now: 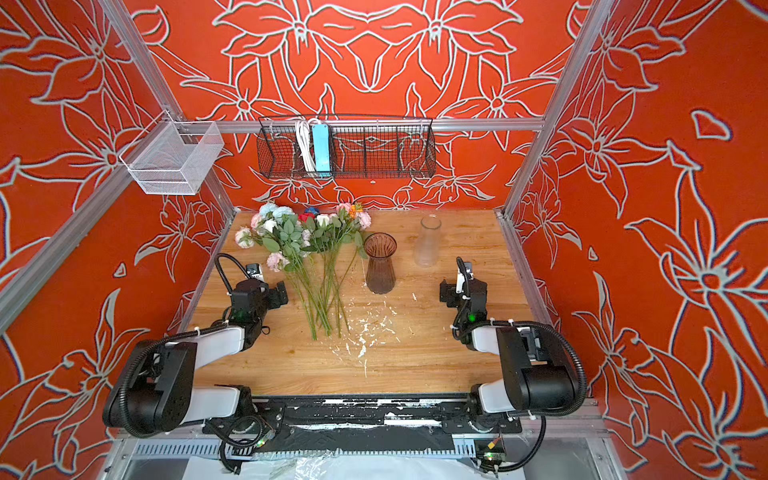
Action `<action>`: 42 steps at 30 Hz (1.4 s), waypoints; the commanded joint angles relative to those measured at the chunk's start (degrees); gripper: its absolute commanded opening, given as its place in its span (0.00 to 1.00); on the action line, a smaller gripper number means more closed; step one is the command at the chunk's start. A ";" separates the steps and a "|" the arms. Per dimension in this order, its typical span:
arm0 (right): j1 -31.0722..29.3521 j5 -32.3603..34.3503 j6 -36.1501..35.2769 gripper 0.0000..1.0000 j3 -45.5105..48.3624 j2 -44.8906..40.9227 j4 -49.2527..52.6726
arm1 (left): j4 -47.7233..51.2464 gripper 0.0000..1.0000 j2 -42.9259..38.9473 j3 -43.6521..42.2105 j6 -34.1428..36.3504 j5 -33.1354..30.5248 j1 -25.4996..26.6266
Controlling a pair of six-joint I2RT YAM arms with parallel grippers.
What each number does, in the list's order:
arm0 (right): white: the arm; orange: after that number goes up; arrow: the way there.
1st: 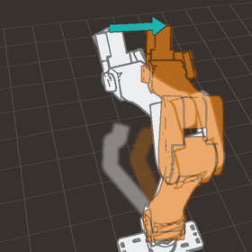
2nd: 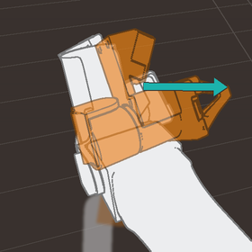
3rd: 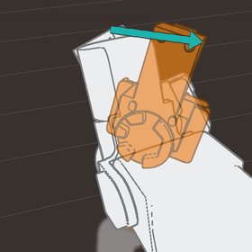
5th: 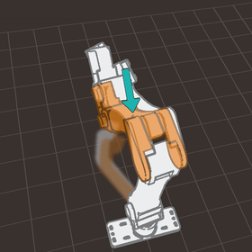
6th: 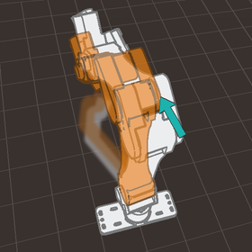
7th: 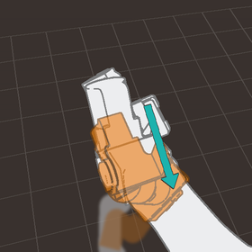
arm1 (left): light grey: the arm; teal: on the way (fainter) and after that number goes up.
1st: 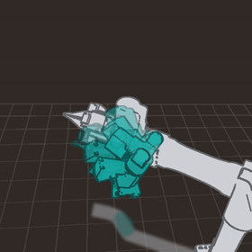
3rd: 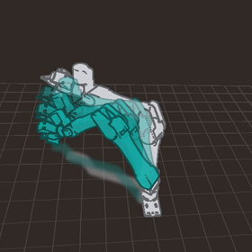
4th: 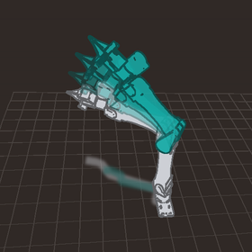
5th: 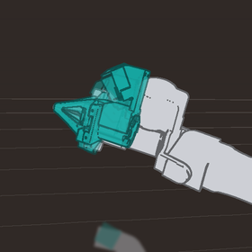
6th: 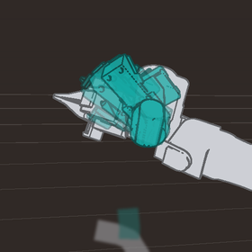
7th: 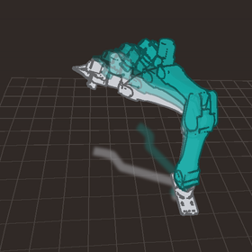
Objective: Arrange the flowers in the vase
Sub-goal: 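Move left gripper toward flower bunch while right gripper reaches toward pink vase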
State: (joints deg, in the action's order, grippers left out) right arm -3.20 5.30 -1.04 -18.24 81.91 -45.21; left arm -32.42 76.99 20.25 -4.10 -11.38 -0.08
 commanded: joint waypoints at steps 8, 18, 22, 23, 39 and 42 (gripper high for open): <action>0.30 -0.63 -0.42 0.97 -0.64 -0.87 0.39 | 0.42 0.97 0.37 1.46 1.64 3.58 -0.36; 0.28 -0.62 -0.40 0.97 -0.57 -0.87 0.38 | 0.42 0.97 0.45 1.46 1.64 3.64 -0.36; 0.30 -0.64 -0.43 0.97 -0.60 -0.88 0.43 | 0.35 0.97 0.42 1.46 1.64 3.64 -0.41; 0.32 -0.64 -0.46 0.97 -0.67 -0.83 0.43 | 0.41 0.97 0.52 1.47 1.64 3.64 -0.42; -1.97 1.95 -2.28 0.97 -7.22 -8.44 17.11 | 15.54 0.97 -16.08 3.90 2.61 5.24 -0.41; -3.64 8.35 2.55 0.98 -13.76 -11.97 29.76 | 22.76 0.97 -25.33 5.86 2.95 5.00 -0.36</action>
State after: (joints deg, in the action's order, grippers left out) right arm -5.50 8.03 -1.32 -26.09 73.43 -28.82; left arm -18.00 57.95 23.70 -2.20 -6.68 -0.08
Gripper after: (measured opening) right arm 0.975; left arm 0.973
